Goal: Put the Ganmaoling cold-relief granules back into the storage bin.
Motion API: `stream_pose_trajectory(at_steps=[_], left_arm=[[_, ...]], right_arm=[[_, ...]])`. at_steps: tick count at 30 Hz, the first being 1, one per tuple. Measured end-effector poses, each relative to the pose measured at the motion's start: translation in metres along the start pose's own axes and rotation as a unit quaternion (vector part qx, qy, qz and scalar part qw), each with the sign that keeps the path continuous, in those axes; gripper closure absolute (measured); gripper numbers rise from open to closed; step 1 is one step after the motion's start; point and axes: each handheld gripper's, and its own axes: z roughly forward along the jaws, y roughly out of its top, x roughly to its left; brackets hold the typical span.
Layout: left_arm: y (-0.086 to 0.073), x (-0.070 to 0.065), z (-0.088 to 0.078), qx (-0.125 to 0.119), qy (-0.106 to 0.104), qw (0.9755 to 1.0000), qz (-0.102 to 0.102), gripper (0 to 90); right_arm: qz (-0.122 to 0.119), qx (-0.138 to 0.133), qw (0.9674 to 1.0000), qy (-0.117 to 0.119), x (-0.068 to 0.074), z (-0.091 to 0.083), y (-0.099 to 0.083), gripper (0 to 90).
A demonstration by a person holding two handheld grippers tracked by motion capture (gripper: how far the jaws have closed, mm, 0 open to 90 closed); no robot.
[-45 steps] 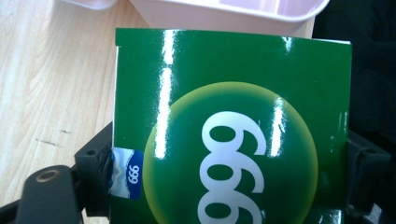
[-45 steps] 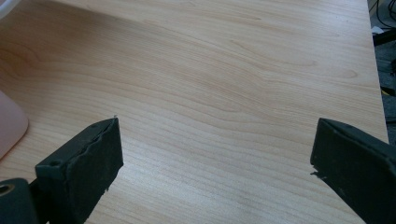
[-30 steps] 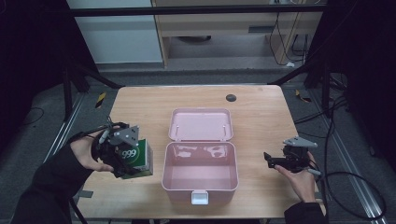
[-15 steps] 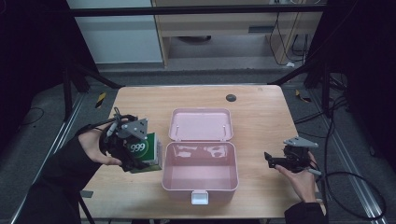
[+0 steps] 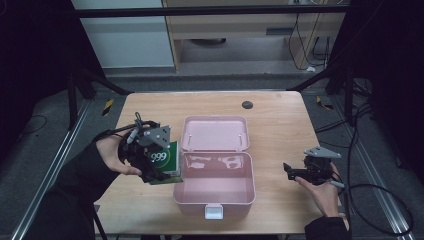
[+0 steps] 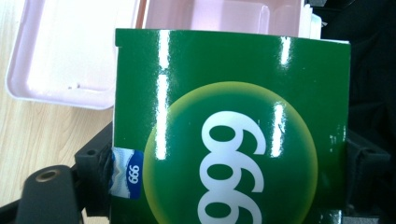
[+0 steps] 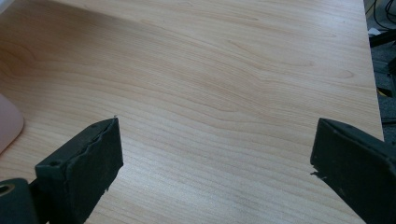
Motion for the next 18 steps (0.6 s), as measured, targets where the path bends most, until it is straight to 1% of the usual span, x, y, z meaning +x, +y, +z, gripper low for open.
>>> stream_pose_trajectory(at_steps=[3, 4, 5, 7, 9, 10, 11, 12, 13, 17, 18], left_arm=[[0.003, 0.001, 0.002, 0.0, -0.003, 1.0, 0.001, 14.7], [0.005, 0.001, 0.004, 0.005, -0.003, 1.0, 0.005, 14.7], [0.007, 0.0, 0.006, 0.004, -0.004, 1.0, 0.003, 14.7], [0.012, 0.0, 0.01, 0.005, -0.006, 0.9999, 0.01, 14.7], [0.014, 0.0, 0.011, 0.006, -0.009, 0.9999, 0.011, 14.7], [0.017, 0.0, 0.013, 0.006, -0.01, 0.9998, 0.015, 14.7], [0.019, -0.001, 0.014, 0.008, -0.011, 0.9998, 0.013, 14.7], [0.021, -0.001, 0.015, 0.007, -0.01, 0.9998, 0.014, 14.7], [0.022, -0.001, 0.016, 0.006, -0.011, 0.9998, 0.015, 14.7], [0.029, -0.003, 0.021, 0.008, -0.016, 0.9996, 0.022, 14.7], [0.031, -0.003, 0.023, 0.007, -0.016, 0.9996, 0.021, 14.7]], right_arm=[[-0.001, 0.0, 1.0, 0.0, 0.0, 0.0, 0.0, 2.6], [-0.001, 0.001, 1.0, 0.0, 0.0, 0.0, 0.0, 2.6], [-0.001, 0.0, 1.0, 0.0, 0.0, 0.0, 0.0, 2.6], [0.0, 0.0, 1.0, 0.0, 0.0, 0.0, 0.0, 2.6], [-0.001, -0.001, 1.0, -0.001, 0.0, 0.0, 0.0, 2.6], [0.0, -0.001, 1.0, -0.001, 0.0, 0.0, 0.0, 2.6], [0.0, -0.001, 1.0, -0.001, 0.0, 0.0, 0.0, 2.6], [0.003, 0.0, 1.0, 0.0, 0.0, 0.0, 0.0, 2.6], [-0.001, -0.001, 1.0, -0.002, -0.001, 0.0, -0.001, 2.6], [-0.001, 0.0, 1.0, -0.001, -0.001, 0.001, -0.001, 2.6], [0.002, 0.0, 1.0, 0.001, 0.0, 0.0, -0.001, 2.6]])
